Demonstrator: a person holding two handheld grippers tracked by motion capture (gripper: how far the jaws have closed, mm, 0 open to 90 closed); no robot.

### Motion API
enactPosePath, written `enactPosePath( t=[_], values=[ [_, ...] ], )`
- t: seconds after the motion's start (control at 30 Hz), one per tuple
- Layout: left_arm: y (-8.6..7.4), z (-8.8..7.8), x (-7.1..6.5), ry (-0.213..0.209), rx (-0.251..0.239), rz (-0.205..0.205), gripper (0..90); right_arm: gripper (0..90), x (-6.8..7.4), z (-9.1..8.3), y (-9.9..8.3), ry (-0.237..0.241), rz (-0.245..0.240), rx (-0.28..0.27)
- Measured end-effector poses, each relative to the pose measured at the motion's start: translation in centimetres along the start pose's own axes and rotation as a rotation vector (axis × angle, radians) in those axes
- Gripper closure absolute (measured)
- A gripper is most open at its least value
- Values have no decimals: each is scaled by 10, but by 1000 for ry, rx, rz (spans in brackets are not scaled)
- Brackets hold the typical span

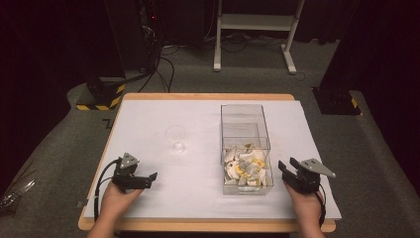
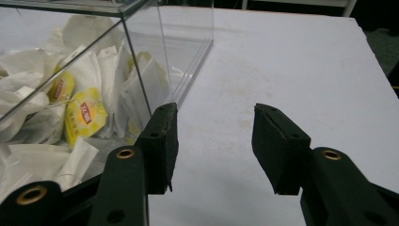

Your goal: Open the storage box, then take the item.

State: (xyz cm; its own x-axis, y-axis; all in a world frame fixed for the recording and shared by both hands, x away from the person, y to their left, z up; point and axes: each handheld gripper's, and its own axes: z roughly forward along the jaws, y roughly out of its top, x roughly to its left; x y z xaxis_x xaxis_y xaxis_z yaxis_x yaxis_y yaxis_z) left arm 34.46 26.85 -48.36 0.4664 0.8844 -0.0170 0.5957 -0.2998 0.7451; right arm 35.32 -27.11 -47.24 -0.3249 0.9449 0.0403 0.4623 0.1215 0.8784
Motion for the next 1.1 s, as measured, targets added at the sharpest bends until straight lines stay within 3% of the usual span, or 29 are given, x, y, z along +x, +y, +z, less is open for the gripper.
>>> enactPosePath(
  t=[0.07, 0.23, 0.33, 0.5, 0.6, 1.1],
  values=[
    [7, -6, -9, -2, -21, 20, 75, 517, 2, 0, 0, 8, -16, 5],
    [23, -14, -30, -60, -64, 39, 75, 517, 4, 1, -2, 18, -22, 8],
    [32, -14, -43, -88, -83, 64, 75, 509, 5, 2, -2, 14, -18, 11],
    [44, -9, -60, -158, -94, 74, 75, 507, 4, 5, -2, 7, -8, 24],
    [50, -5, -69, -171, -100, 95, 75, 507, 4, 6, -3, 7, -12, 29],
    [77, -5, -96, -249, -156, 118, 76, 482, 6, 8, -4, 7, -24, 60]
  ],
)
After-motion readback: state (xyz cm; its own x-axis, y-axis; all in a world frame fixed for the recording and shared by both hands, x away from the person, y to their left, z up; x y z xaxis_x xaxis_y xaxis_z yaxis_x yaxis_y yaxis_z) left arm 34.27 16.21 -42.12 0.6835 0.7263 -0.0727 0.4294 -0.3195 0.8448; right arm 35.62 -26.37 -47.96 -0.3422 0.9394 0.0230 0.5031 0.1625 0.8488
